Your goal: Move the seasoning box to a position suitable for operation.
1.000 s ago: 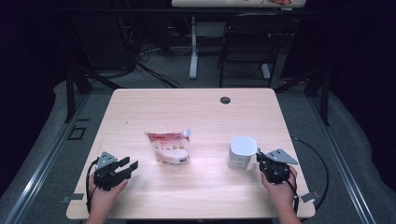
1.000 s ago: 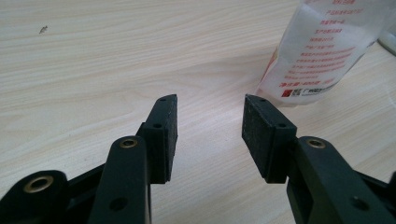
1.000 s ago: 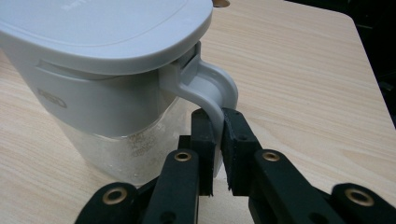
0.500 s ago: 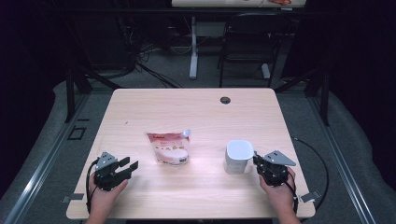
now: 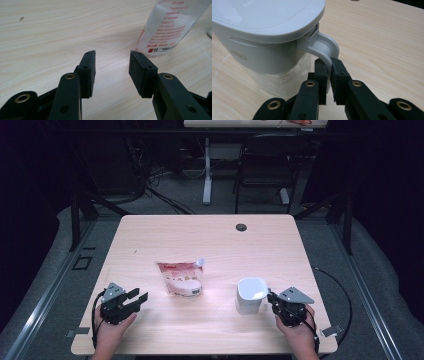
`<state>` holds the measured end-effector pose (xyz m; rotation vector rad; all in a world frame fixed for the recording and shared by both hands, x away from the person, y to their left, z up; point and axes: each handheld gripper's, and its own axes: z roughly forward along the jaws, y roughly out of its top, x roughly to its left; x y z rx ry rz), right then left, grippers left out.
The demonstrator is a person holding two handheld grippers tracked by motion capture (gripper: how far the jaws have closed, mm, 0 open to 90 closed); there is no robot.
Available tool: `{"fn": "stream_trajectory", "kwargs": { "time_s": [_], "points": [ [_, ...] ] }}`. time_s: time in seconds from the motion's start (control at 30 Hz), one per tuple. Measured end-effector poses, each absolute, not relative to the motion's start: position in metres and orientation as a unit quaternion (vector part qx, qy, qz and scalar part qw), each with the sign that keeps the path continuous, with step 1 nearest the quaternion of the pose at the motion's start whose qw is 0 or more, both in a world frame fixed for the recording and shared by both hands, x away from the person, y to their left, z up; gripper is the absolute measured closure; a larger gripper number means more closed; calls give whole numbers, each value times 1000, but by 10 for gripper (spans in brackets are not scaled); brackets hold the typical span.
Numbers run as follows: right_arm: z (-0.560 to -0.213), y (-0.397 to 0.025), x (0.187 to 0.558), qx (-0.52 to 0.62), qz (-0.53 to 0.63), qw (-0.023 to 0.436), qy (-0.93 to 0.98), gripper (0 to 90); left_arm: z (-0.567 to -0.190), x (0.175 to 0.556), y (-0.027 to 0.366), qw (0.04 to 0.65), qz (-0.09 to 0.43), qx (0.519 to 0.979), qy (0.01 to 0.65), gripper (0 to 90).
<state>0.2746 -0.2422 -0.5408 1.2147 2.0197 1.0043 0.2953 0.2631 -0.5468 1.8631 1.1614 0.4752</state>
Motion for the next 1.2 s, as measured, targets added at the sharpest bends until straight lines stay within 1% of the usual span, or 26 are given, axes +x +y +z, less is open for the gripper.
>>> {"fn": "stream_trajectory", "kwargs": {
  "time_s": [0.43, 0.67, 0.83, 1.07, 1.2],
  "points": [
    [-540, -239, 270, 456, 376, 268, 761, 839, -547, 298, 261, 431, 192, 750, 464, 563],
    [-538, -243, 264, 463, 384, 253, 758, 818, -547, 297, 262, 434, 194, 748, 464, 562],
    [-533, -246, 257, 463, 398, 253, 751, 778, -547, 297, 262, 434, 194, 746, 466, 562],
    [-525, -249, 247, 459, 413, 266, 740, 772, -547, 297, 262, 434, 192, 747, 466, 559],
    [-521, -250, 247, 460, 415, 273, 736, 749, -548, 297, 262, 434, 192, 747, 466, 560]
  ]
}}
